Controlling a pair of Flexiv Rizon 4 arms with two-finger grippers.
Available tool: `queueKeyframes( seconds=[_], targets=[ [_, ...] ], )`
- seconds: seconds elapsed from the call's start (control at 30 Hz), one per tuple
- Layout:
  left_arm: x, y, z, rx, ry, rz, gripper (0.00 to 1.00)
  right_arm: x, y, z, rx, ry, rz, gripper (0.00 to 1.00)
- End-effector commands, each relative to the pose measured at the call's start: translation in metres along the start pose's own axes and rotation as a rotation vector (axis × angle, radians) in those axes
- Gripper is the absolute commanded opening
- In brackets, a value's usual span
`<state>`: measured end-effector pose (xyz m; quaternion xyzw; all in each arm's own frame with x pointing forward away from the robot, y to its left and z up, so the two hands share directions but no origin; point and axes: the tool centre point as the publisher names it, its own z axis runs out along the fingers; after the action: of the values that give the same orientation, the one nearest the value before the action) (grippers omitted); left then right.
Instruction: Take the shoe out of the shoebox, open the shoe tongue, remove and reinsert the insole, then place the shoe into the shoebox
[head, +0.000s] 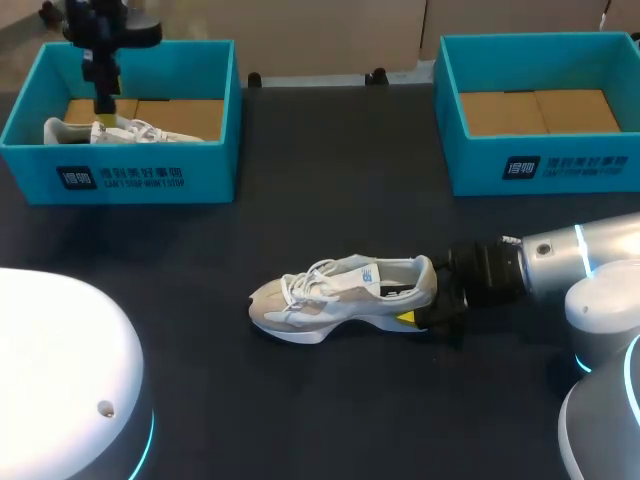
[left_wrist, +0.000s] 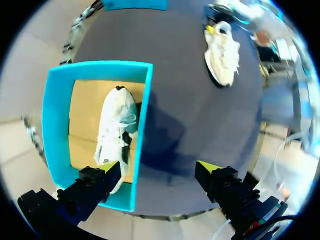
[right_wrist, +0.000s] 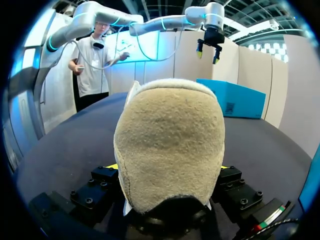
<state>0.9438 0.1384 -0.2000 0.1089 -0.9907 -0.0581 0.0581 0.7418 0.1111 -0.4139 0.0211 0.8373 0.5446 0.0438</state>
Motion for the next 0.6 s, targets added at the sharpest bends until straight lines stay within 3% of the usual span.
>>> queueKeyframes(
  seconds=[0.03, 0.23, 0.37, 0.6],
  targets=[
    [0.024, -0.006, -0.013, -0.011, 0.014, -0.423, 1.0, 0.001, 0.0, 0.002, 0.002, -0.002, 0.0, 0.0],
    [0.042, -0.026, -0.009, -0.009, 0.101, -0.593, 1.0, 0.001, 0.0, 0.002, 0.002, -0.002, 0.0, 0.0],
    [0.057, -0.03, -0.006, 0.05, 0.143, -0.75, 1.0, 0.001, 0.0, 0.002, 0.002, -0.002, 0.0, 0.0],
    [0.095, -0.043, -0.006, 0.118, 0.202, -0.834, 1.0, 0.001, 0.0, 0.002, 0.002, -0.002, 0.0, 0.0]
  ],
)
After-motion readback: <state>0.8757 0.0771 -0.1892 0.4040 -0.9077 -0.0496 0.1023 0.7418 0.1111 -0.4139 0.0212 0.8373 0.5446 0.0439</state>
